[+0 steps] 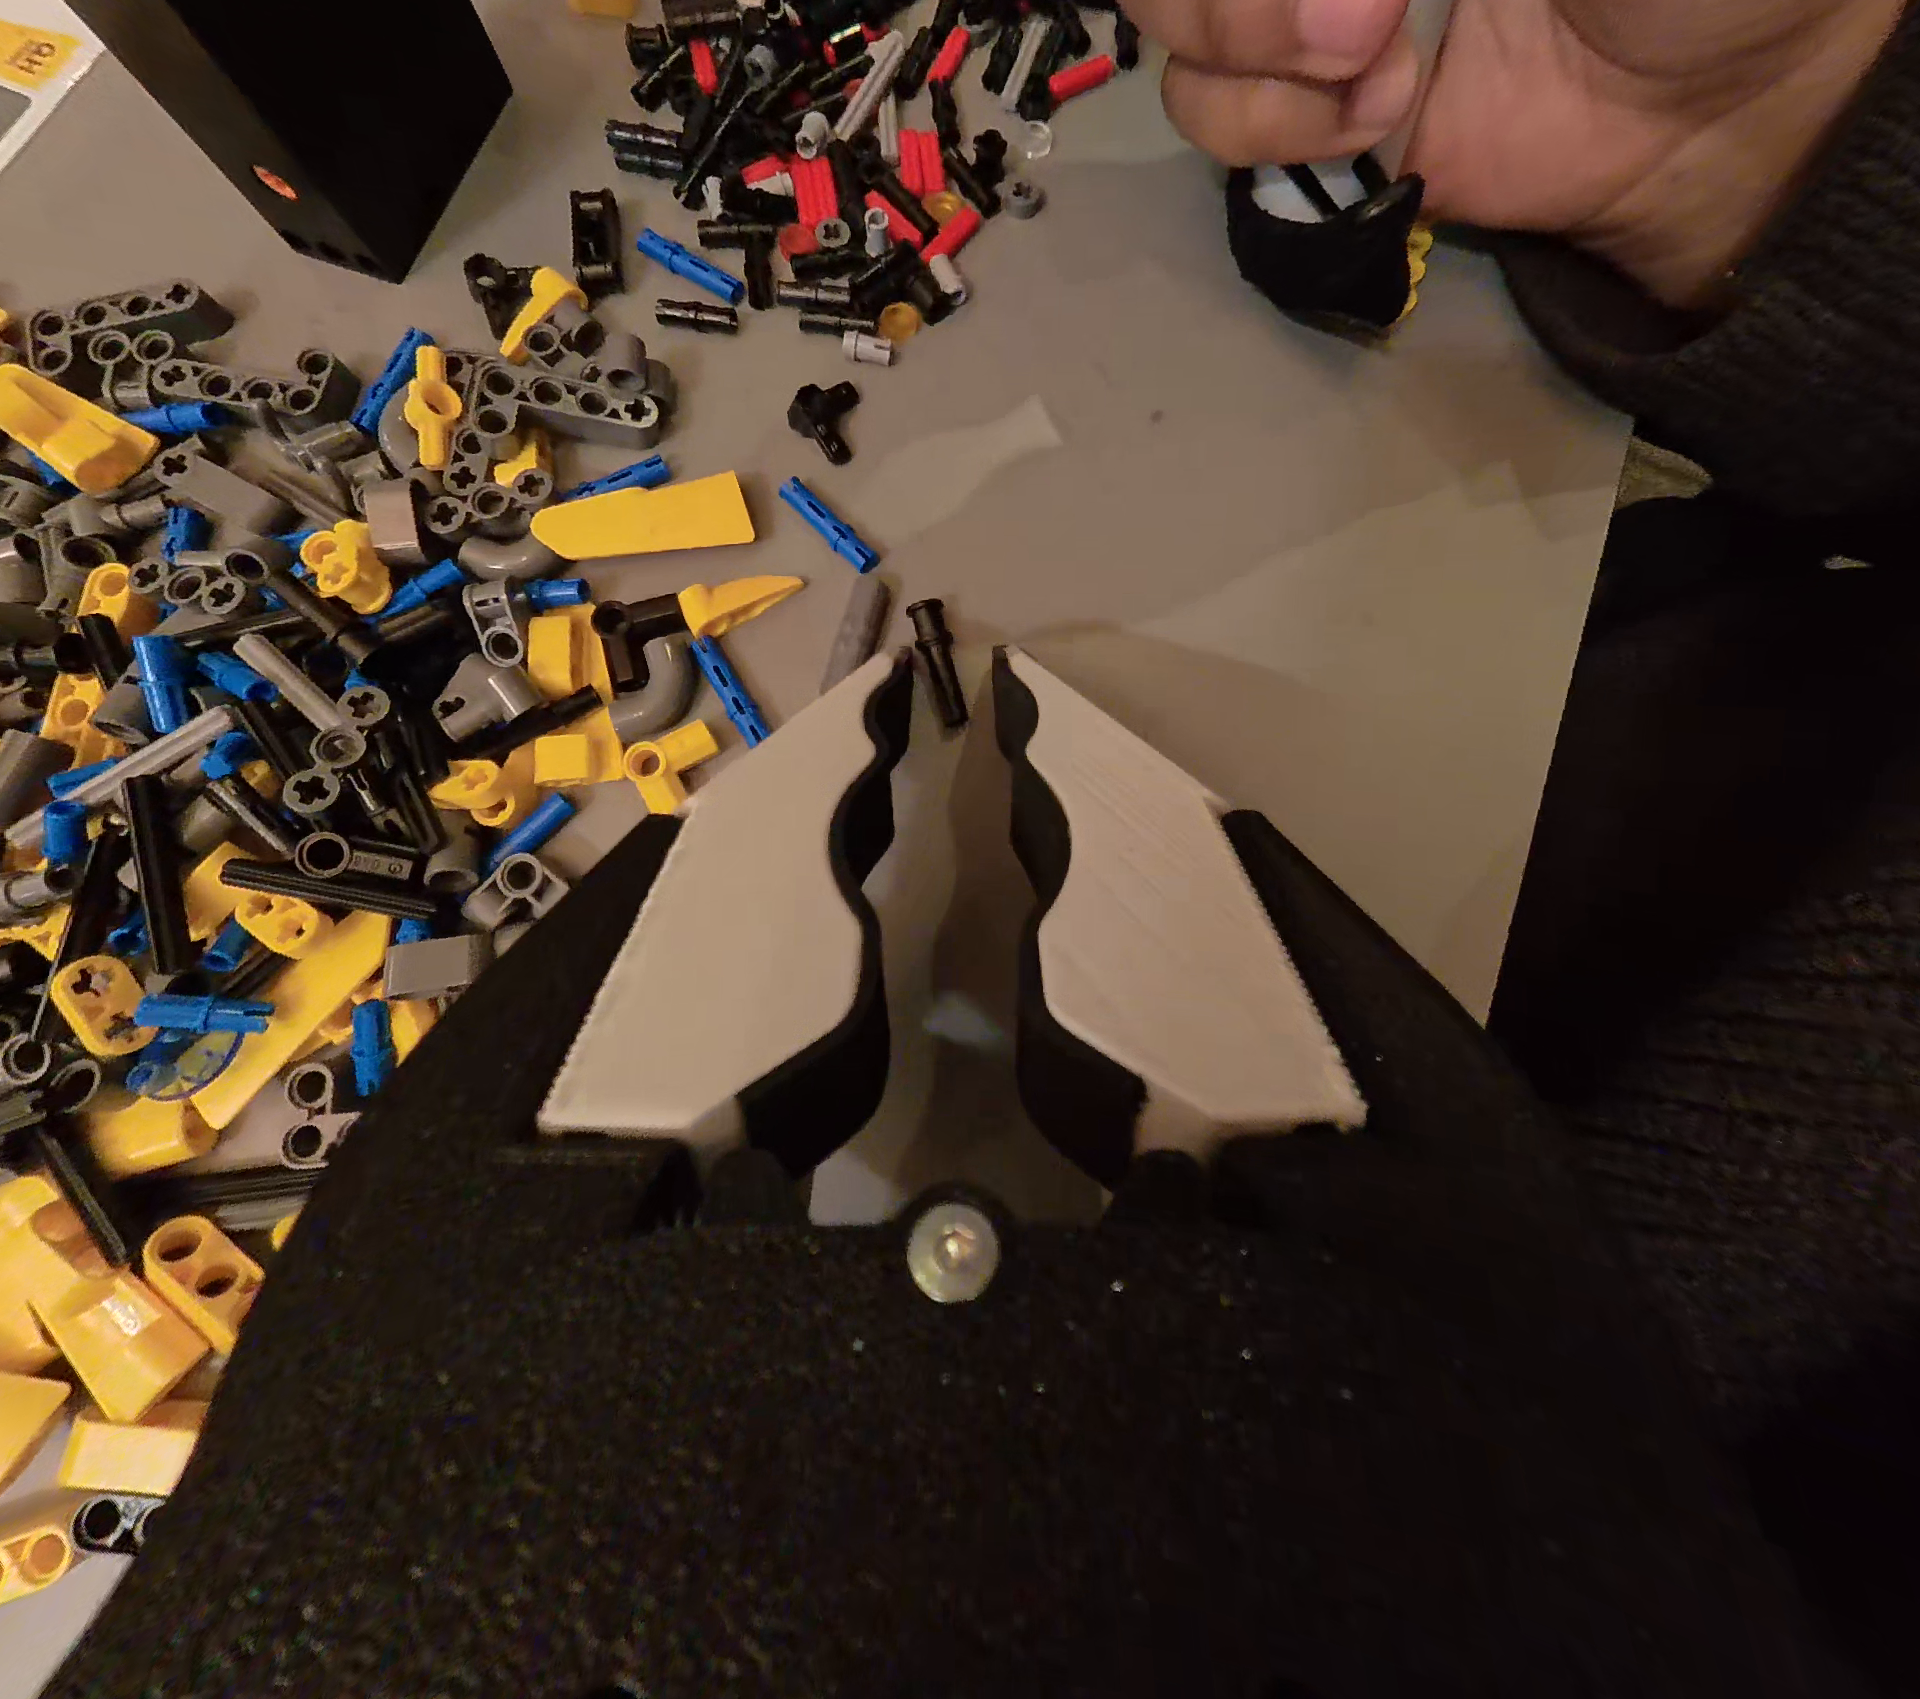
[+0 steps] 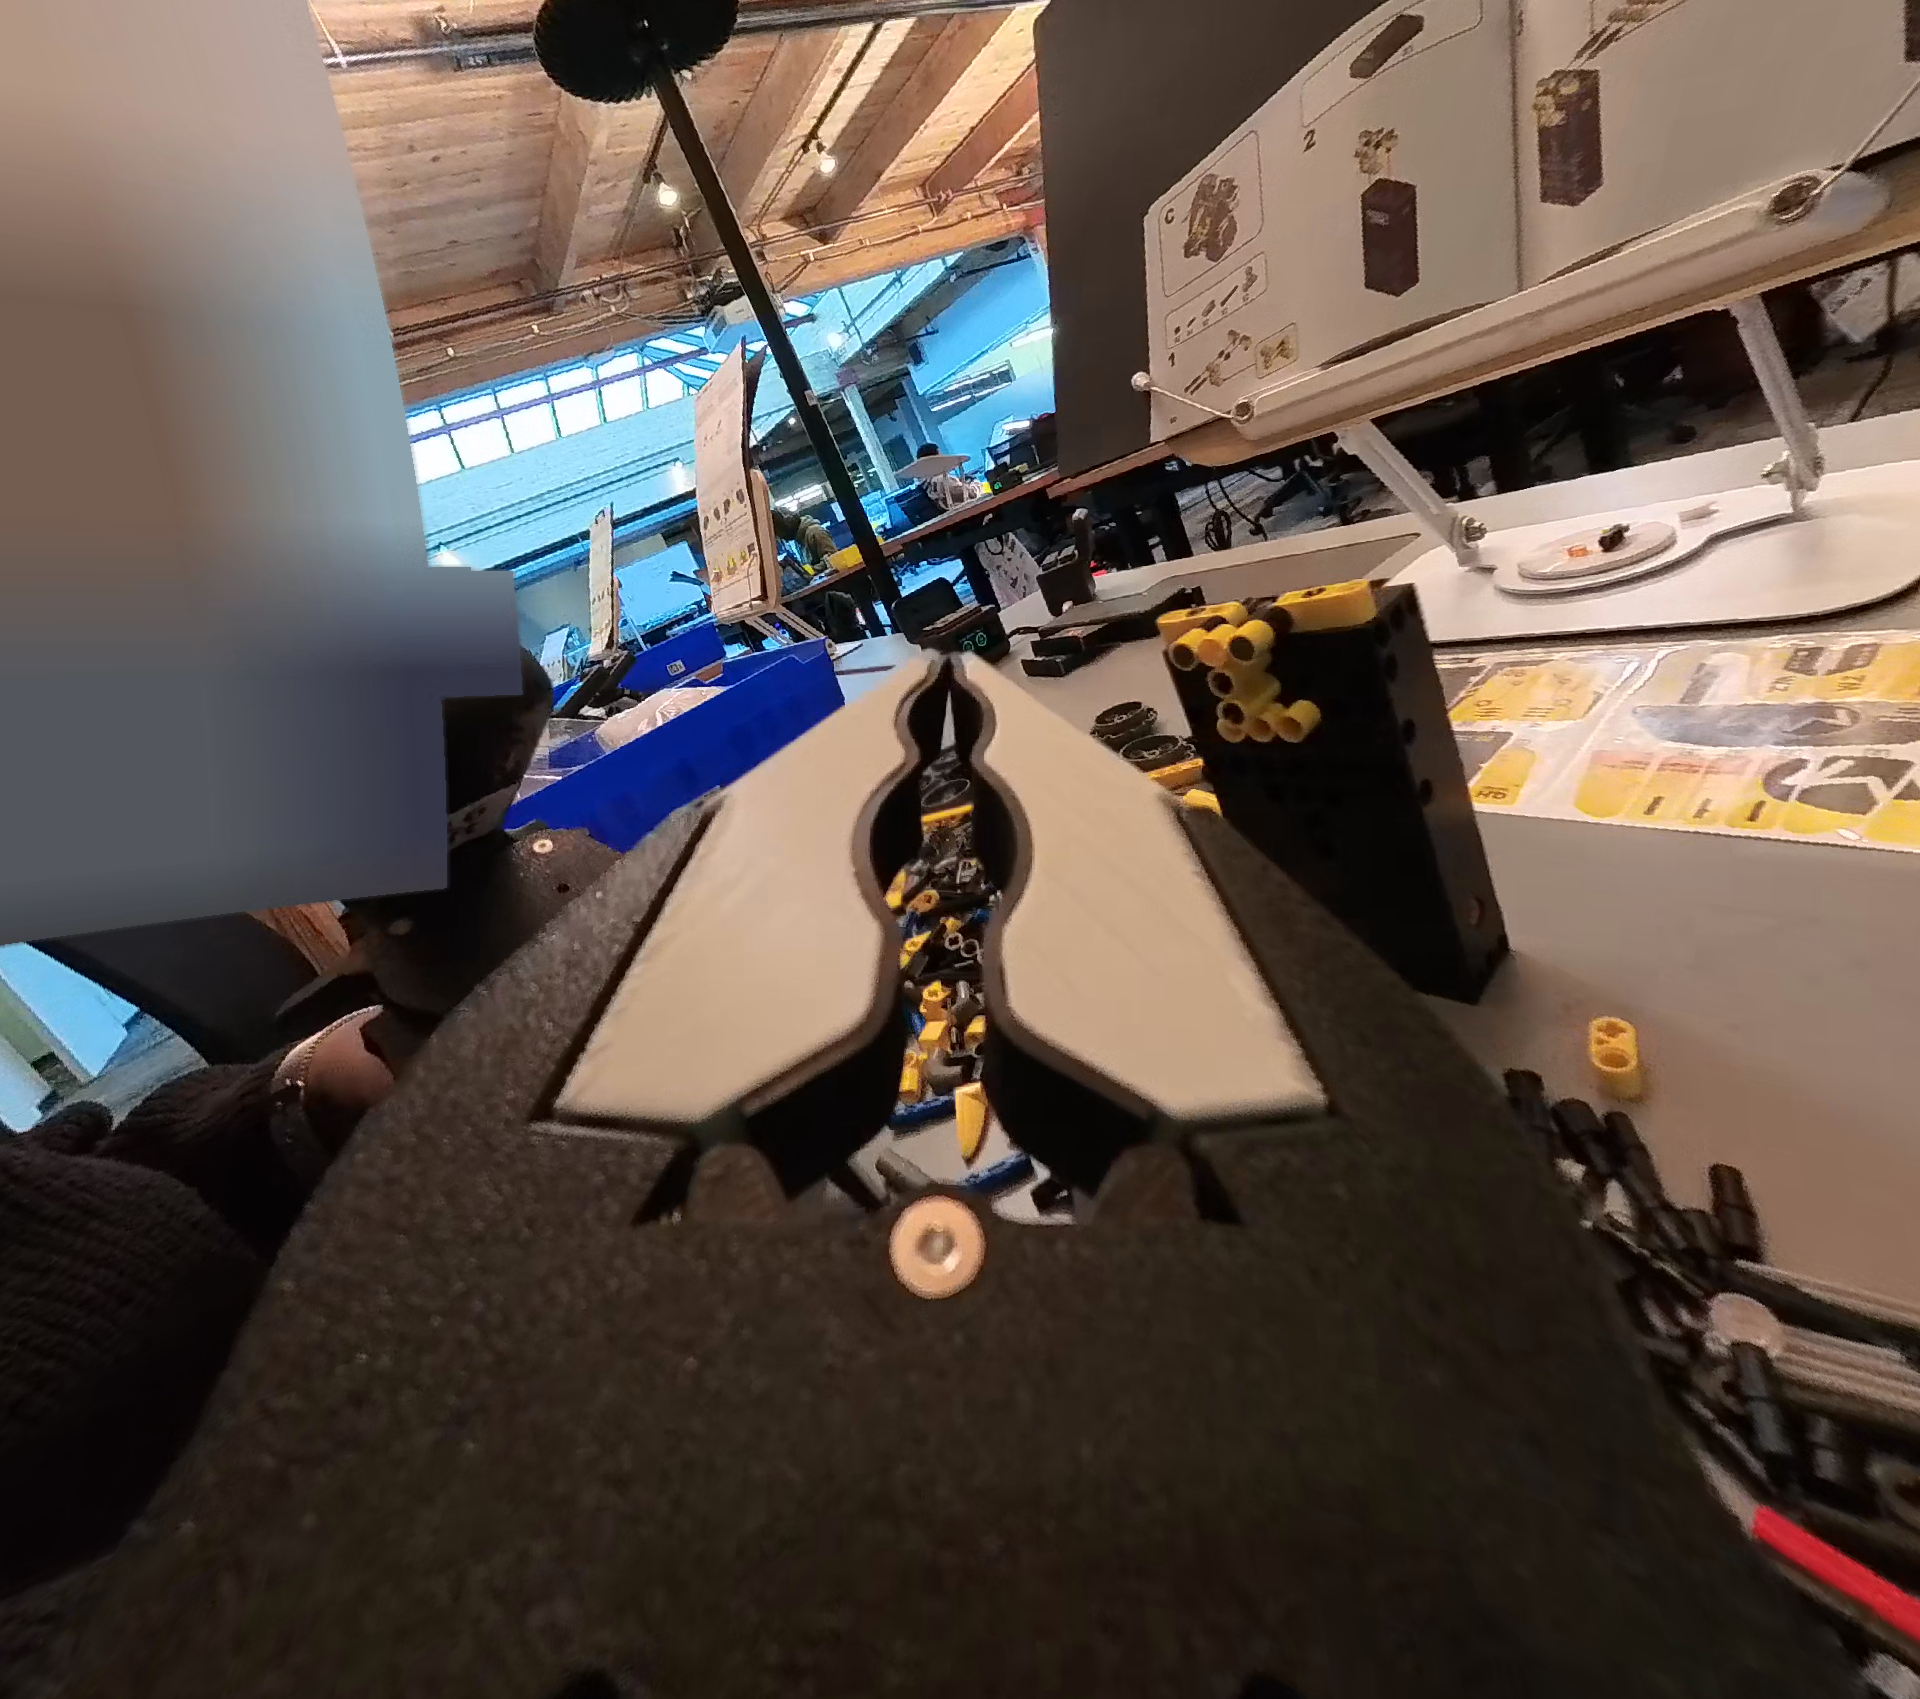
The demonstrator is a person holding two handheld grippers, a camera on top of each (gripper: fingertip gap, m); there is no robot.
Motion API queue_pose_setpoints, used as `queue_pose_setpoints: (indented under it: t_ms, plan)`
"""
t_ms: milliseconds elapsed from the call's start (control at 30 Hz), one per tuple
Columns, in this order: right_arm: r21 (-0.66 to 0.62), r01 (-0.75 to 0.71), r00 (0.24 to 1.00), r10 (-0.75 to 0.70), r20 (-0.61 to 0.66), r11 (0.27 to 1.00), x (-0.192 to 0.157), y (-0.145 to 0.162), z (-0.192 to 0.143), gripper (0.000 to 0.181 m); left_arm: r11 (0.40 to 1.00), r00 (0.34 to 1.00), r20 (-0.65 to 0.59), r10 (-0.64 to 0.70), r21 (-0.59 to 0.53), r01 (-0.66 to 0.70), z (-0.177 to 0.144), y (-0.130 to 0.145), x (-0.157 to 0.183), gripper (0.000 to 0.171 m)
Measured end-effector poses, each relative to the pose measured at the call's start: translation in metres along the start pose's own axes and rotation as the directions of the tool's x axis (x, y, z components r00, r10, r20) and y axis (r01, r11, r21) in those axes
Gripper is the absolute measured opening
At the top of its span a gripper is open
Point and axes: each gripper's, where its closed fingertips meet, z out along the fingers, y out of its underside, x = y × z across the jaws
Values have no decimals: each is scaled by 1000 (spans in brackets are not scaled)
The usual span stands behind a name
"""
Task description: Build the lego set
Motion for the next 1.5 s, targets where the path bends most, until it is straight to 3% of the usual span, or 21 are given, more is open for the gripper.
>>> queue_pose_setpoints:
  t_ms: [333,600,733,867,1033,1233,1333,1500]
  plan:
    - [12,-21,1000,21,4,1000,1,-2,-1,0,1000,999,-34,-25,13,25,-2,-2,1,4]
    - [23,-43,999,43,7,999,2,-4,-1,0,991,998,-30,-54,117,57,-15,-21,-19,4]
    - [30,-58,998,58,13,998,2,-5,-1,0,981,998,39,48,188,-54,-35,-63,-50,4]
    - [28,-61,998,61,17,998,1,-5,-1,0,946,972,204,114,276,-169,-55,-123,-110,4]
    - [18,-46,999,46,16,999,0,-4,0,0,945,986,109,130,286,-156,-36,-165,-137,4]
    - [-8,117,985,-117,-124,993,11,-2,-2,2,938,993,118,25,340,-64,-27,-151,-148,4]
    - [-44,211,958,-216,-190,976,15,0,0,15,936,983,182,13,344,-76,-41,-136,-153,4]
    - [-4,246,946,-241,-217,969,16,-11,1,16,912,982,176,-71,411,-7,-73,-121,-150,4]
